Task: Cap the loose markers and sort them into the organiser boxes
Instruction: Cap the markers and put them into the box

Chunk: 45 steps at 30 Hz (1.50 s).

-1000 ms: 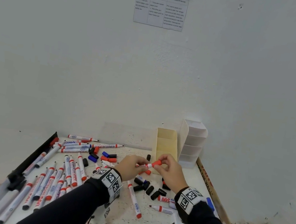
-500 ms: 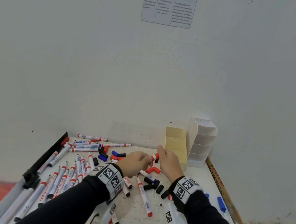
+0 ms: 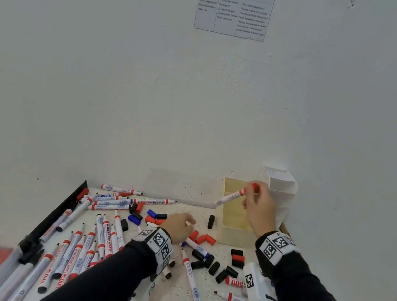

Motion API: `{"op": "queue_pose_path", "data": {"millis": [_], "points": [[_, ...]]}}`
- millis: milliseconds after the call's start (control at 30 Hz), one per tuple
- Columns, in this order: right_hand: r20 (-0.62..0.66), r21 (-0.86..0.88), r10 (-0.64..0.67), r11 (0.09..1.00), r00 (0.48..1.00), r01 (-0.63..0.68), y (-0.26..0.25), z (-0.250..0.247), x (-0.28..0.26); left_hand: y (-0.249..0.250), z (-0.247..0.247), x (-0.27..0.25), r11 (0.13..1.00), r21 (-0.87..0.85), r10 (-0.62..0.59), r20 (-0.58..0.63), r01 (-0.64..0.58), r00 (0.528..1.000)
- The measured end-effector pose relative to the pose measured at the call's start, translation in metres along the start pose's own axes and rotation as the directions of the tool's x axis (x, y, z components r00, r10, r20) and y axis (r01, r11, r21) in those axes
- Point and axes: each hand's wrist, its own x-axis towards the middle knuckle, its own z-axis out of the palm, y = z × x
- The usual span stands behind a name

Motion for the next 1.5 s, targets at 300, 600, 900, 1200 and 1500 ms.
{"op": "queue_pose_path", "data": {"millis": [300,600,900,1200,1500], "points": [[0.042,-0.288,-0.118,0.949,0.992,0.125,0.031,0.003,0.016,-0.014,0.014,0.029,0.905,0.423,-0.039,0.000,0.035,0.999],[0.194,-0.332,-0.020,0.939,0.981,0.085,0.068,0.019,0.017,-0.015,0.025,0.043,0.775,0.619,0.061,0.129,-0.128,0.990],[0.170,-0.365,0.008,0.929,0.985,0.055,0.070,0.018,0.012,-0.016,0.030,0.050,0.683,0.712,0.103,0.123,-0.160,0.987],[0.190,-0.450,-0.076,0.880,0.979,0.155,0.094,0.004,-0.006,-0.014,0.005,0.044,0.826,0.543,0.179,-0.004,-0.149,0.984],[0.346,-0.656,0.099,0.737,0.933,0.164,0.091,0.003,-0.010,-0.021,-0.035,0.033,0.978,0.170,0.151,-0.200,-0.117,0.968]]}}
